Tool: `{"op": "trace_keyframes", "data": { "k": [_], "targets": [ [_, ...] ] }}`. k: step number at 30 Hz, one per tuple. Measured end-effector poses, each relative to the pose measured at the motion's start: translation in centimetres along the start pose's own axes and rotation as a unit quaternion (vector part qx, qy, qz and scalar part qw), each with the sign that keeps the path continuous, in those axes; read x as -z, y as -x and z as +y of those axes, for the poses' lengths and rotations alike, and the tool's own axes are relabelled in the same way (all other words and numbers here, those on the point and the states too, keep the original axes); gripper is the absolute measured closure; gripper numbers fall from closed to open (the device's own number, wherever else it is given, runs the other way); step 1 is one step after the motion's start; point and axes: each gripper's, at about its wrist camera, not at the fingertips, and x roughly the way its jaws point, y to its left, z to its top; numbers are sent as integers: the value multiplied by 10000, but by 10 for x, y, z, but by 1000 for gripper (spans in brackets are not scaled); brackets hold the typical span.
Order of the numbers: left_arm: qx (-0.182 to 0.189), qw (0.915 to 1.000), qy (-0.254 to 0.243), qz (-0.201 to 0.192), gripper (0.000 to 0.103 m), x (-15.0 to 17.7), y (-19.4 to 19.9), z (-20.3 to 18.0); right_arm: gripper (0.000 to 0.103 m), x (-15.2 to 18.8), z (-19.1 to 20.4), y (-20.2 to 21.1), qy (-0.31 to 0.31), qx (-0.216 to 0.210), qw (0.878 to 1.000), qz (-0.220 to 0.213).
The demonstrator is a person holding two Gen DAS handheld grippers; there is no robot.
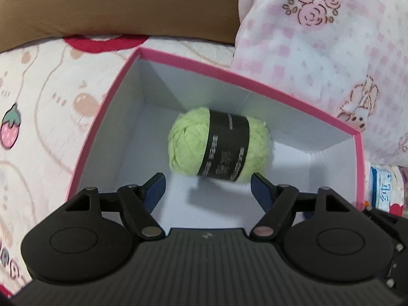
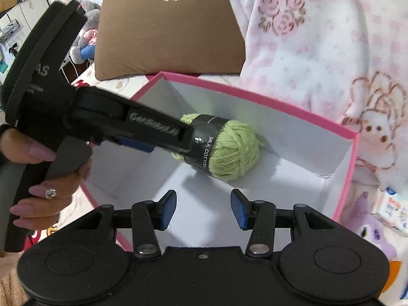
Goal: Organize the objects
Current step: 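Lower the yarn ball into the pink box and open the left gripper, then withdraw the left tool from the box toward the clear swab box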
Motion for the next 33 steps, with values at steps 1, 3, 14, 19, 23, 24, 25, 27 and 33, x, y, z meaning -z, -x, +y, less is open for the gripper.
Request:
{"op": "trace_keyframes", "data": {
  "k": [1, 3, 14, 19, 23, 24, 25, 27, 33],
  "targets": [
    [-20, 10000, -27, 3, 27, 3, 5, -1, 50, 3, 2, 4, 11, 4, 10000, -52],
    [-58, 9998, -175, -20, 22, 10, 17, -3, 50, 8, 3, 15, 33, 35, 9999, -146],
    [-284, 9951, -892, -329, 9, 57, 92, -25, 46, 43, 20, 70, 196, 252, 9973, -660],
    [-550, 9884, -1318, -522, 9, 80, 116, -42, 45, 60, 17, 88, 37, 421, 9963, -751],
    [-388, 9881, -1409, -486, 9, 94, 126, -51, 45, 72, 10, 102, -111, 531, 9955, -775],
    [-341, 9881, -1426, -464, 9, 96, 127, -53, 45, 75, 9, 105, -131, 550, 9954, -774],
    [-319, 9880, -1442, -442, 9, 99, 127, -56, 45, 79, 6, 109, -157, 595, 9951, -775],
    [-320, 9873, -1491, -451, 9, 104, 130, -63, 44, 84, 2, 117, -250, 675, 9941, -812],
    [-252, 9860, -1591, -433, 9, 112, 134, -82, 44, 92, -6, 123, -452, 861, 9922, -782]
  ]
}}
